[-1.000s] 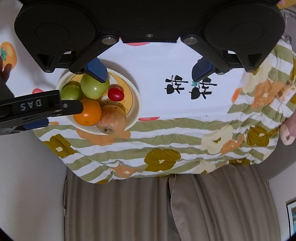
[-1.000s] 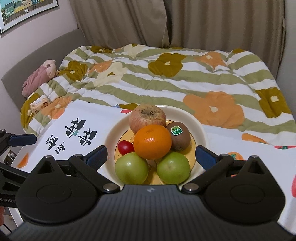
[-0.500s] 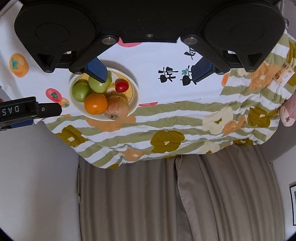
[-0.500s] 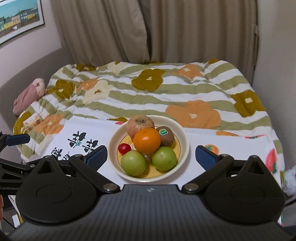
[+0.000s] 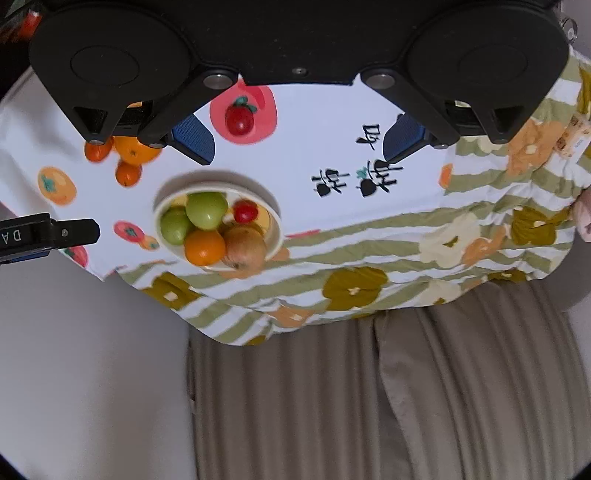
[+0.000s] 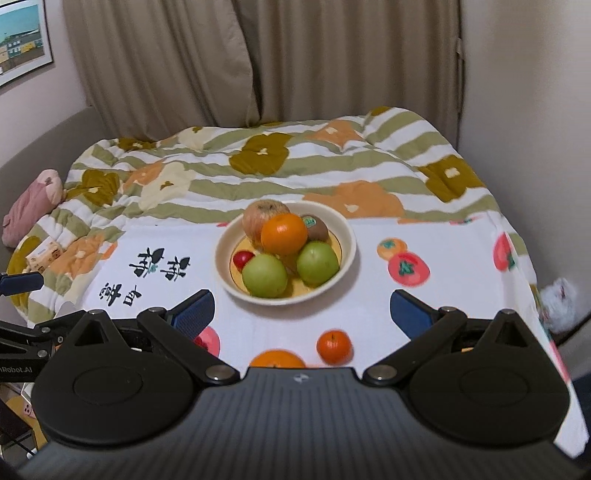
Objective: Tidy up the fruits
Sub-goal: 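Pull both tools back toward the cherry tomato and second orange, then grasp the cherry tomato with the left tool while the right tool grasps the orange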
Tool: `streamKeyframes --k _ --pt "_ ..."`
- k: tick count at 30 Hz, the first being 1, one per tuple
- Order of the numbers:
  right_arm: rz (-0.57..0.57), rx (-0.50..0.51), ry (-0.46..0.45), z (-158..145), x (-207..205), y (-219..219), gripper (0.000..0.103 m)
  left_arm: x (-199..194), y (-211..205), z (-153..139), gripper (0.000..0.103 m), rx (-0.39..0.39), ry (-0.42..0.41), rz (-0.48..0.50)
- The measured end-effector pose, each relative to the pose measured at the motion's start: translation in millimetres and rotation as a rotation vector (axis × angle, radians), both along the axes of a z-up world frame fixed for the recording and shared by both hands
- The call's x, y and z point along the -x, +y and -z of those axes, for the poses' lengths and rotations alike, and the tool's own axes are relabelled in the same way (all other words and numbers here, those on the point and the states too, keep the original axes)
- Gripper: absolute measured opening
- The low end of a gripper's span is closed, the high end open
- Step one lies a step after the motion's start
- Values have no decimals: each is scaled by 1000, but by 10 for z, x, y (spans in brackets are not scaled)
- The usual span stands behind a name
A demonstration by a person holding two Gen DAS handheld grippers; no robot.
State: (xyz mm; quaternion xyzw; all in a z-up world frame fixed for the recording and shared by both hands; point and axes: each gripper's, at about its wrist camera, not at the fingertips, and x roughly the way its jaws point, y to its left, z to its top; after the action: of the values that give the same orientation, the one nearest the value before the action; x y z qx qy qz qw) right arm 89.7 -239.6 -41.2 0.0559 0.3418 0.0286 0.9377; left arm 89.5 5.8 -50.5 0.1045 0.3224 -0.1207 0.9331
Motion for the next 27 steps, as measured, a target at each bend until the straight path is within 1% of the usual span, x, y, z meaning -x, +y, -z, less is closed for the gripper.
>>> streamKeyframes --k 9,15,17,19,20,23,27 --pt "153 -28 10 429 269 255 103 -89 78 390 100 -21 31 150" --pt "199 -44 44 692 281 412 103 -220 45 631 97 -35 57 241" --pt "208 -41 56 776 257 454 103 -279 5 709 94 -46 67 263" --pt "216 -52 64 864 235 474 103 -333 -38 792 85 -56 78 288" --pt "220 -62 67 909 219 479 103 -356 -55 824 84 -59 82 295" --pt "236 -83 78 1027 173 485 103 -433 -115 921 76 -67 97 322" --pt "244 -96 96 1130 113 488 103 -514 -206 1025 63 -85 118 357"
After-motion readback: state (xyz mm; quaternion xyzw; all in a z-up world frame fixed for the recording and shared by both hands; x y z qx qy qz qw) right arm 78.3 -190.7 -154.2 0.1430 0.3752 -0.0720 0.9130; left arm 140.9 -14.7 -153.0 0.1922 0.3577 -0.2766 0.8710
